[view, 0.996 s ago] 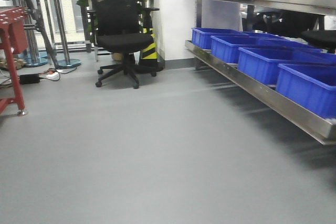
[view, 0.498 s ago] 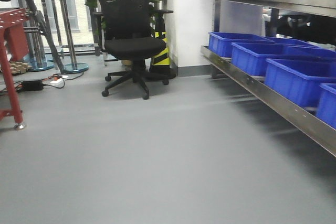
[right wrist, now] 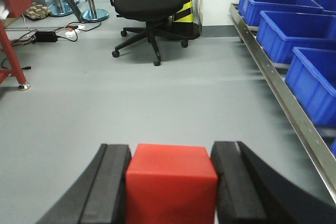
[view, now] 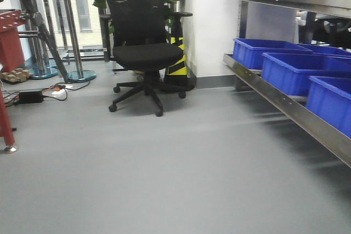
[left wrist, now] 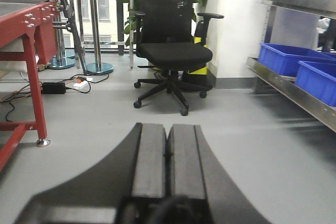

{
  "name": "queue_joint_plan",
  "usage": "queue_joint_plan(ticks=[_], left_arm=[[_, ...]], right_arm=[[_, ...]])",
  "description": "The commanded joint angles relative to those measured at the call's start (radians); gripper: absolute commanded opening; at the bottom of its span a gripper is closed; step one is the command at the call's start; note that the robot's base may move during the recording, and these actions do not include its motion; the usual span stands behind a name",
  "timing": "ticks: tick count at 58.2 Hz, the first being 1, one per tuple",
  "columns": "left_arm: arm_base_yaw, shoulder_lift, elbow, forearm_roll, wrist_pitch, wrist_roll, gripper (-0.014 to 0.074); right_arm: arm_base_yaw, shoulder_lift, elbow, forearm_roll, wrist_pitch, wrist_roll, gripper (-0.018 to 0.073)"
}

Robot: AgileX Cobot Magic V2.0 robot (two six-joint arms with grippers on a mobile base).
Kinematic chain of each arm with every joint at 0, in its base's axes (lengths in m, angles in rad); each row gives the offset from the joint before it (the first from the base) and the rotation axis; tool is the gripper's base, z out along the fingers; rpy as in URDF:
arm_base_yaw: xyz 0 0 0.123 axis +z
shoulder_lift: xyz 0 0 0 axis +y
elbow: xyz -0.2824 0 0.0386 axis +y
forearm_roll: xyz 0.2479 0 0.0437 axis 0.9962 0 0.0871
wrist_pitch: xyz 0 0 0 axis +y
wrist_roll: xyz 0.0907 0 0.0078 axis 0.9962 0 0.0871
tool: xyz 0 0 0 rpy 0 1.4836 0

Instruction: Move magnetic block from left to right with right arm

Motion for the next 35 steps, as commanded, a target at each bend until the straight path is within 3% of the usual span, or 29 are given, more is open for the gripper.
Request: queue_joint_plan(ticks=[1,35], left_arm=[[-0.001,-0.012,0.009,-0.005,-0.083,-0.006,-0.0126],[-0.001,-0.012,0.009,-0.005,-0.083,-0.006,-0.0126]], right_arm=[[-0.004,0.014,-0.024,-0.012,-0.094,-0.009,0.0229],[-0.004,0.014,-0.024,-0.012,-0.094,-0.009,0.0229]])
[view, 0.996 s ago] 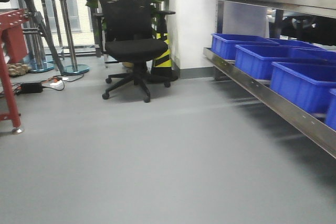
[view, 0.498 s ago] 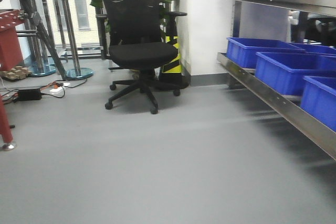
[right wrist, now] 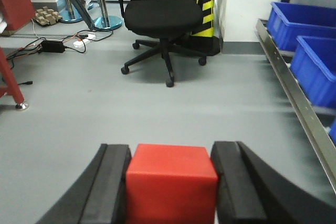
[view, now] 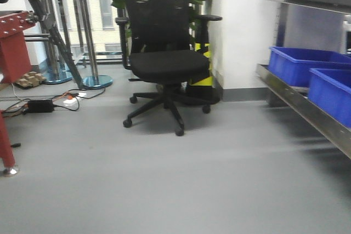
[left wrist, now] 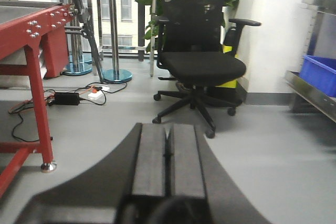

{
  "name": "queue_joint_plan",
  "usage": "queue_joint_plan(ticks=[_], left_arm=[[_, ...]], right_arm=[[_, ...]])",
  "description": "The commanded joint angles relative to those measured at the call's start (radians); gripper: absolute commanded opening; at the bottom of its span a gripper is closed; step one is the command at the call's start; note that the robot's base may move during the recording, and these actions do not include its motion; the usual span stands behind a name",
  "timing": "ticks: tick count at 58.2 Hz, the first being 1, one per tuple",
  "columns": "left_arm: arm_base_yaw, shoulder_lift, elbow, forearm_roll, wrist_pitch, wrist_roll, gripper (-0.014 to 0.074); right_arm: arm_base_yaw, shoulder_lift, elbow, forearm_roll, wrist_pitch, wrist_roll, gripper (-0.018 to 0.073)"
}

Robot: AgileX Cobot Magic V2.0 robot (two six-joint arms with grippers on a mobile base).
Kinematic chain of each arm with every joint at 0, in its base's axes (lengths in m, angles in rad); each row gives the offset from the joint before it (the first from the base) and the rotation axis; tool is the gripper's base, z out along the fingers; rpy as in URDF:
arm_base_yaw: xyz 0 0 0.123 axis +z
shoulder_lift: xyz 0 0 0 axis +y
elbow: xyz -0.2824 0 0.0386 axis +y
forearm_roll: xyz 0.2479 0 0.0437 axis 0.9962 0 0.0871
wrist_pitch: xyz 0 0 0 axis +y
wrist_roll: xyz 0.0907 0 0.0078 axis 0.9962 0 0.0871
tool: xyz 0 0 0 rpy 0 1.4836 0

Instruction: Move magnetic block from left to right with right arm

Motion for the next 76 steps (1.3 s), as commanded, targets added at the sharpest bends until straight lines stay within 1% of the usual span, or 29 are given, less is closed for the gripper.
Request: queue_joint_plan(ticks=[1,76], left_arm=[[-0.001,-0.012,0.009,-0.005,-0.083,-0.006,-0.0126],[-0.001,-0.012,0.009,-0.005,-0.083,-0.006,-0.0126]], right_arm=[[-0.004,0.014,-0.024,-0.012,-0.094,-0.009,0.0229],[-0.004,0.014,-0.024,-0.012,-0.094,-0.009,0.0229]])
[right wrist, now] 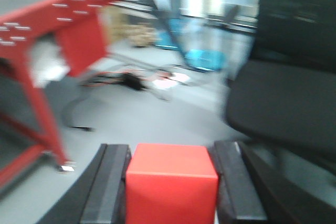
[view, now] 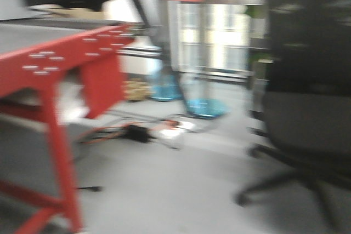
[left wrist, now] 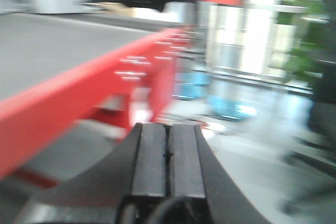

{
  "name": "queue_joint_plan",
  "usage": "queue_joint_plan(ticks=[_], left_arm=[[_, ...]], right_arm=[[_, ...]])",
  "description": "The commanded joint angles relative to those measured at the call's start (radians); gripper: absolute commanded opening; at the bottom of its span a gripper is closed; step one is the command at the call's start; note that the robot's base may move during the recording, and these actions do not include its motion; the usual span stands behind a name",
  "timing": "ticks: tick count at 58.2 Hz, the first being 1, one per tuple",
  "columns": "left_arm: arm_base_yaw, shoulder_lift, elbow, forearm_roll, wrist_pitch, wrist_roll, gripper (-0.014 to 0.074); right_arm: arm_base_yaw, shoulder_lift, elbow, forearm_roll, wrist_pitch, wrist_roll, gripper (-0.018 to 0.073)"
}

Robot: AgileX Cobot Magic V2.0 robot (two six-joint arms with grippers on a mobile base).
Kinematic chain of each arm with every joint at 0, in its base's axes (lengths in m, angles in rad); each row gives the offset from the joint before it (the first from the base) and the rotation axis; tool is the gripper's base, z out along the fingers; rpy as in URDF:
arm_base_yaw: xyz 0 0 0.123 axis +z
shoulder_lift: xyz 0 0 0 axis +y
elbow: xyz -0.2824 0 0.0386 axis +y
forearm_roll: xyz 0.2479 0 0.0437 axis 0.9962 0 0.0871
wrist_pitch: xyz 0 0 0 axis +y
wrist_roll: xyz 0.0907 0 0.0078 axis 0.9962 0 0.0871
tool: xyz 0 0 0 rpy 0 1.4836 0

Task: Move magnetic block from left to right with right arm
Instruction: 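Drive the base up to the second carpeted table with cardboard boxes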

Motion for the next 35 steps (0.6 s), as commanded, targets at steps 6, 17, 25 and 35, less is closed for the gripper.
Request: queue_joint_plan(ticks=[6,17,25,35], left_arm=[[-0.001,-0.012,0.009,-0.005,-0.083,-0.006,-0.0126],[-0.001,-0.012,0.009,-0.005,-0.083,-0.006,-0.0126],[-0.001,-0.012,0.009,-0.005,-0.083,-0.006,-0.0126],[-0.001,-0.012,0.009,-0.005,-0.083,-0.006,-0.0126]], right_arm=[[-0.004,0.014,-0.024,-0.011,-0.094,-0.009,0.0229],[-0.004,0.014,-0.024,-0.011,-0.094,-0.009,0.0229],[-0.004,0.014,-0.024,-0.011,-0.094,-0.009,0.0229],[-0.004,0.014,-0.024,-0.011,-0.094,-0.009,0.0229]])
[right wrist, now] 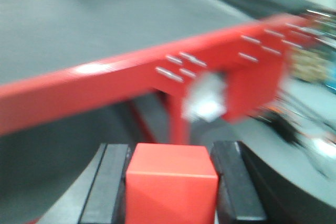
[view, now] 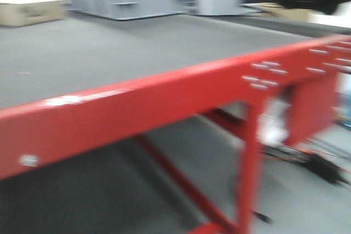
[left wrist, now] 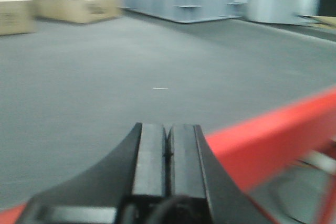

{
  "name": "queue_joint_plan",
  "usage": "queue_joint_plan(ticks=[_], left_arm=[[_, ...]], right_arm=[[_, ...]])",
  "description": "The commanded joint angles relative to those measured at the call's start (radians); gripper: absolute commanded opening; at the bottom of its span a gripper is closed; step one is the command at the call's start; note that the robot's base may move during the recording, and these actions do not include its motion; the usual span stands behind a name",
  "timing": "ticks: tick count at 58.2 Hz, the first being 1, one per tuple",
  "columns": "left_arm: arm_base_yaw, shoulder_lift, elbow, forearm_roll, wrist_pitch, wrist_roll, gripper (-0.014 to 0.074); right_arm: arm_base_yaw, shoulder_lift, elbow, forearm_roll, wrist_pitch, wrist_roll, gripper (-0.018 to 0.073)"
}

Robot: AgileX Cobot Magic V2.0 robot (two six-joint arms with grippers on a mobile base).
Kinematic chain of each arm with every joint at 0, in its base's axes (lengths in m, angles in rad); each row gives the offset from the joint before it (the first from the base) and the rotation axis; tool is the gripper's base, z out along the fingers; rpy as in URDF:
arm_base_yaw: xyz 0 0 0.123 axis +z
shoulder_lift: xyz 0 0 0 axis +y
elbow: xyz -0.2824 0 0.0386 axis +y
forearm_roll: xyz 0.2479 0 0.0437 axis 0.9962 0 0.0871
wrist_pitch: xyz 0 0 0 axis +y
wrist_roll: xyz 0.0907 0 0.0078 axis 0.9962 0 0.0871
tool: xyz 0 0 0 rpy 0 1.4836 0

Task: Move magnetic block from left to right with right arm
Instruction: 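Drive the base up to the second carpeted table with cardboard boxes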

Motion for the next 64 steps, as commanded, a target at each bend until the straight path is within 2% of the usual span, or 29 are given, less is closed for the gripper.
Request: queue_joint_plan(ticks=[1,64], left_arm=[[-0.001,-0.012,0.009,-0.005,-0.083,-0.006,-0.0126],[-0.001,-0.012,0.009,-0.005,-0.083,-0.006,-0.0126]], right_arm=[[-0.004,0.014,-0.024,-0.011,-0.094,-0.009,0.0229],[-0.004,0.014,-0.024,-0.011,-0.094,-0.009,0.0229]])
